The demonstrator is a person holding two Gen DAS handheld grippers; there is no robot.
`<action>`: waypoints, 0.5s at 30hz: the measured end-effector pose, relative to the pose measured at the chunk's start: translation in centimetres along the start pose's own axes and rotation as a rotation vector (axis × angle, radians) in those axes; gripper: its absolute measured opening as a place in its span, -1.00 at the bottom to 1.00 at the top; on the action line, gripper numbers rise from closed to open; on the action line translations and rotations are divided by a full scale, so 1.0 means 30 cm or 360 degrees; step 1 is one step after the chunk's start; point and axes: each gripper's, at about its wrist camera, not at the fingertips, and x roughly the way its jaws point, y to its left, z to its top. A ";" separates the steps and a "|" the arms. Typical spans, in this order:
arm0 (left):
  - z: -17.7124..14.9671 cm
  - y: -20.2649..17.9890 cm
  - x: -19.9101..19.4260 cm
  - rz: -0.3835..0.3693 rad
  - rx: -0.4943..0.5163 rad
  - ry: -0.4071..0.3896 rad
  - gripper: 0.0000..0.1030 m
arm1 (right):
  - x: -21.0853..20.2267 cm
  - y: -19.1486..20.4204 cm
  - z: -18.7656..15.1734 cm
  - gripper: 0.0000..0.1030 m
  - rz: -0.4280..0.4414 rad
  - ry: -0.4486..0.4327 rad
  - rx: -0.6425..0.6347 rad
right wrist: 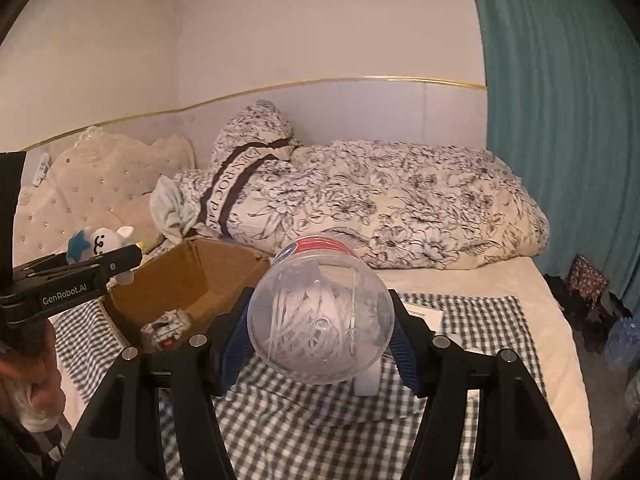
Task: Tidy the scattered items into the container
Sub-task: 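Lift the swab jar and star plush and carry both over the box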
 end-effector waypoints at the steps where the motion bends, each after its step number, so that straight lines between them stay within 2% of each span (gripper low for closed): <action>1: 0.000 0.013 -0.004 0.0009 -0.0006 -0.0003 0.28 | 0.003 0.013 0.004 0.20 0.0010 -0.0002 -0.0005; 7: 0.004 0.098 -0.010 0.0074 -0.0046 -0.0017 0.28 | 0.034 0.107 0.034 0.20 0.0089 -0.0014 -0.0049; 15: -0.004 0.189 0.009 0.0214 -0.0024 -0.0046 0.28 | 0.100 0.229 0.065 0.20 0.0181 -0.0011 -0.0101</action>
